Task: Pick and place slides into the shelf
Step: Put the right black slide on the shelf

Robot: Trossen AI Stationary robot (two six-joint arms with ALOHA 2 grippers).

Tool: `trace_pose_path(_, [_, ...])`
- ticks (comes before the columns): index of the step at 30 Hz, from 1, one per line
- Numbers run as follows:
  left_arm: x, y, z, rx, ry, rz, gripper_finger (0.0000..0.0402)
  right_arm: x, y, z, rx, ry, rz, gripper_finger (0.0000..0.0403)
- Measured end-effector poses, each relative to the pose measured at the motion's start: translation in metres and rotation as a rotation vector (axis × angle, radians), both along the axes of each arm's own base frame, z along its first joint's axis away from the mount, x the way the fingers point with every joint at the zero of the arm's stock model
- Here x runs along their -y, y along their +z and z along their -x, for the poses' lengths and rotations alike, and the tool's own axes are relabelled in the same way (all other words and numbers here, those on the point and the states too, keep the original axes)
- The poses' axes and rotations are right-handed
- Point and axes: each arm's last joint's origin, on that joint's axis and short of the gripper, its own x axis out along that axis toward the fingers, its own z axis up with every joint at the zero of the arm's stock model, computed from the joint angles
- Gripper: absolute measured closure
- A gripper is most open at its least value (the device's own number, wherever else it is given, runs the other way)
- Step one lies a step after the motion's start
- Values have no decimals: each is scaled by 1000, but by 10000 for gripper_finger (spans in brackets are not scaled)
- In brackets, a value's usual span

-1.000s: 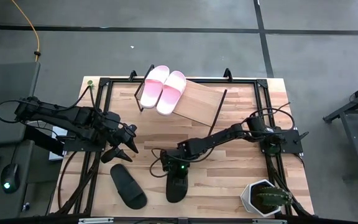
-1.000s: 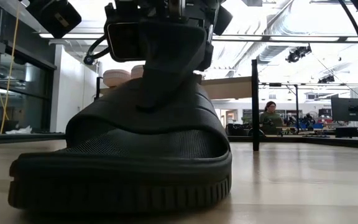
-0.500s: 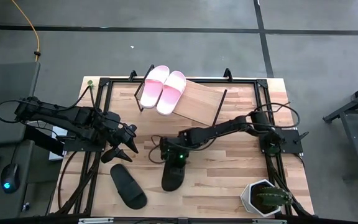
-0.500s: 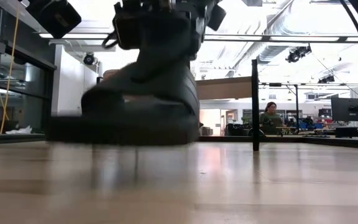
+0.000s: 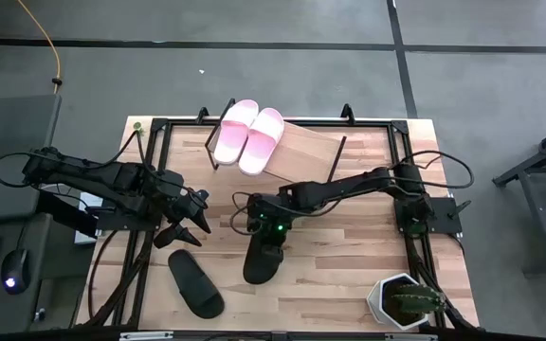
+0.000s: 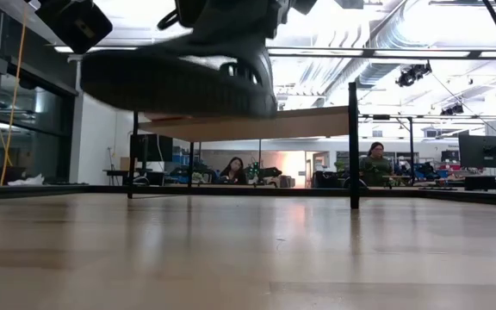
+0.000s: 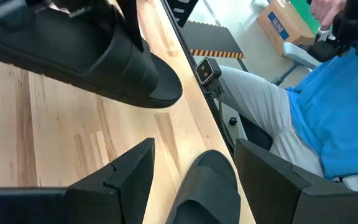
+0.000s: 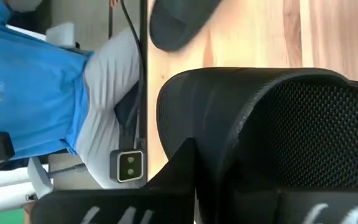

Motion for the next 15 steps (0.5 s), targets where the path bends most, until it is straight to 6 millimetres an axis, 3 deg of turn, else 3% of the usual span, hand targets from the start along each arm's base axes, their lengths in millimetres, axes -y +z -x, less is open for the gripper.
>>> trace_pose_path(8, [0, 0, 0, 6, 0, 0, 192, 20, 29, 10, 70, -7, 18, 396])
trace_pose_path(15, [0, 0, 0, 5, 0, 0, 192, 45, 39, 18, 59, -39, 28, 396])
